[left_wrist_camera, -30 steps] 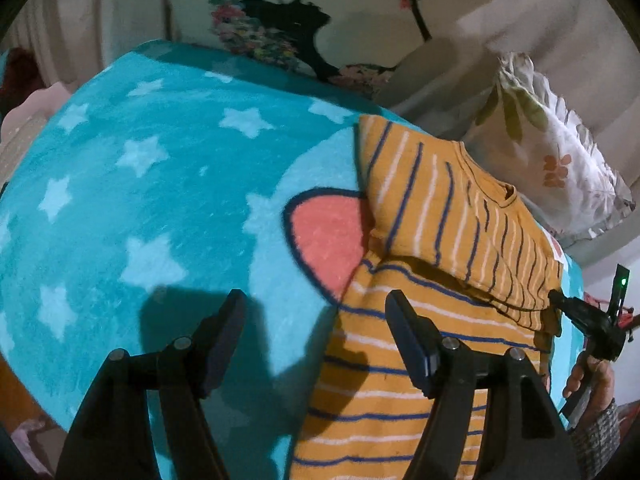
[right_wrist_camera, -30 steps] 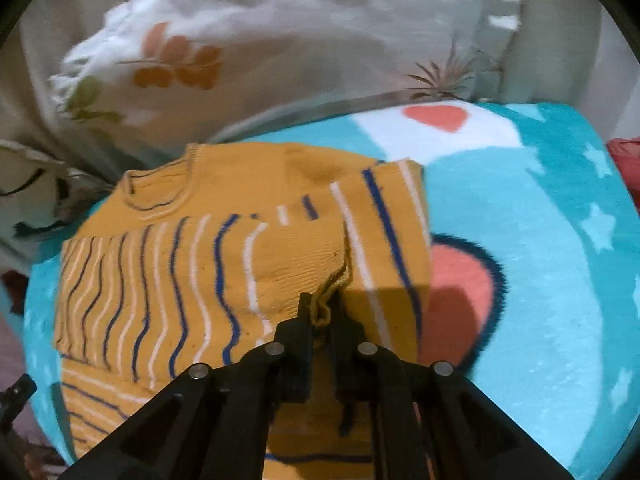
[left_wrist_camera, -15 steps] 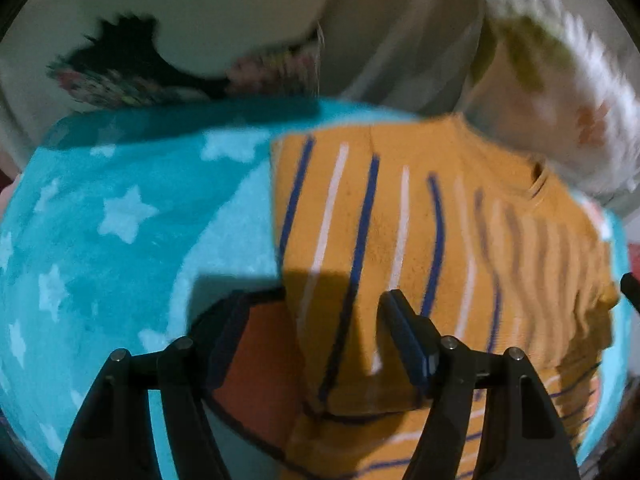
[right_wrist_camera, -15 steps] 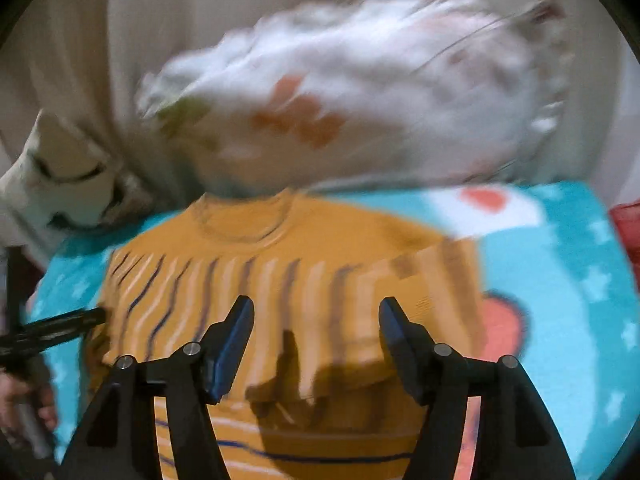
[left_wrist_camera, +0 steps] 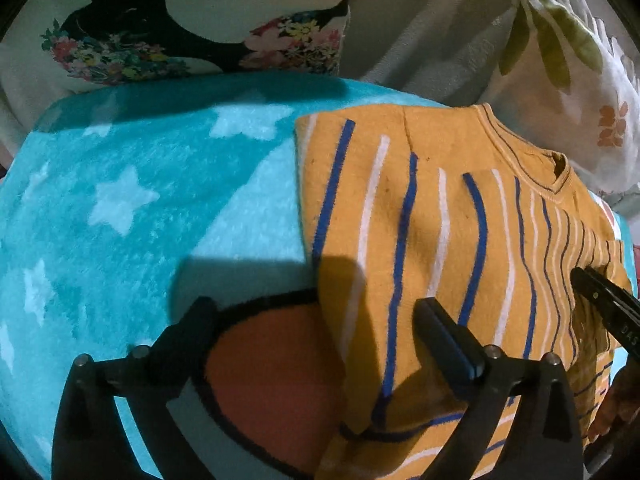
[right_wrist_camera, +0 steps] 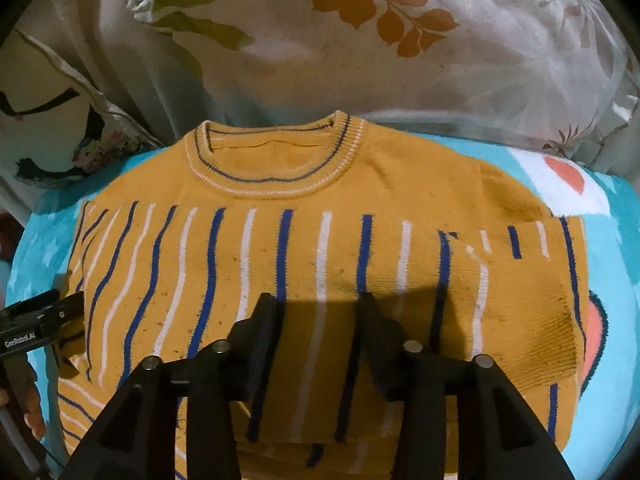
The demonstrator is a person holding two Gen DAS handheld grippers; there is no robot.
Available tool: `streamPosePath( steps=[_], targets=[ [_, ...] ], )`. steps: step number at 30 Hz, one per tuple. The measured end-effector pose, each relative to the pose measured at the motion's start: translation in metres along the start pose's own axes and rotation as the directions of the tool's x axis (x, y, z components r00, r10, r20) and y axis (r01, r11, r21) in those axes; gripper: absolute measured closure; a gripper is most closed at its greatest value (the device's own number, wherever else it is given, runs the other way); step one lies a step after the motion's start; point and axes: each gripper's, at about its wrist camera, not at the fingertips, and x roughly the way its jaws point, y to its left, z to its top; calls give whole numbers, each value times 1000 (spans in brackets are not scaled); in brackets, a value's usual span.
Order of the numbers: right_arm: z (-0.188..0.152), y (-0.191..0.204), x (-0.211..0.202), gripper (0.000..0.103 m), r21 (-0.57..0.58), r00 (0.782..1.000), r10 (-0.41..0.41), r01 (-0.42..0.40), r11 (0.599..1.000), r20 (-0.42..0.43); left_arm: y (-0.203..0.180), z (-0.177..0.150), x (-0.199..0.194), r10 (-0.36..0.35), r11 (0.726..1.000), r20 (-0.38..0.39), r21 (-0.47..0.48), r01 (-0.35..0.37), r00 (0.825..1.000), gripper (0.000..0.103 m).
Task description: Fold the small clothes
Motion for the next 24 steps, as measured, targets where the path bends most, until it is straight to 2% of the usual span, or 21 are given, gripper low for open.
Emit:
streamPosePath(
  steps=[5,7,9,11,13,14,15,17,18,20,24],
  targets=[
    [0,14,-7,52,-47,998,-66,66,997,17,12,-19,-21,-32,998,9,-59,33,999,6],
    [-4,26,-20,53,-72,998,-10,14,997,63,13,-30,-31,-27,998,34,-57,29,999,8],
    [-12,31,-30,53,-85,997,42,-36,996,69,8,-45,-36,-3,1000,33,-28,4,999,9],
    [-21,31,-28,53,-94,997,71,-68,993,28,7,-55,-35,7,1000,11,-19,-6,1000,19],
    [-32,21,-24,53,-91,1000,27,-27,995,-3,9,-69,-36,-5,999,-20,-39,5,1000,32],
    [-36,15,-26,53,-79,999,34,-34,996,-4,11,-76,-41,-4,999,-10,-44,3,1000,35],
    [-42,6,-32,53,-59,998,55,-55,997,-2,12,-81,-45,-13,999,-5,-50,13,1000,39],
    [-55,-11,-48,53,-29,996,86,-86,996,-6,18,-97,-54,-57,995,-8,-81,56,998,56],
    [-65,-23,-59,53,-12,994,105,-105,994,-4,19,-103,-58,-67,993,-8,-95,66,998,59],
    [-84,-49,-79,53,23,992,129,-129,991,8,28,-121,-68,-90,987,-11,-135,88,996,73],
    [-125,-102,-115,53,79,996,86,-88,993,33,45,-158,-85,-132,966,5,-223,130,991,74]
  ],
)
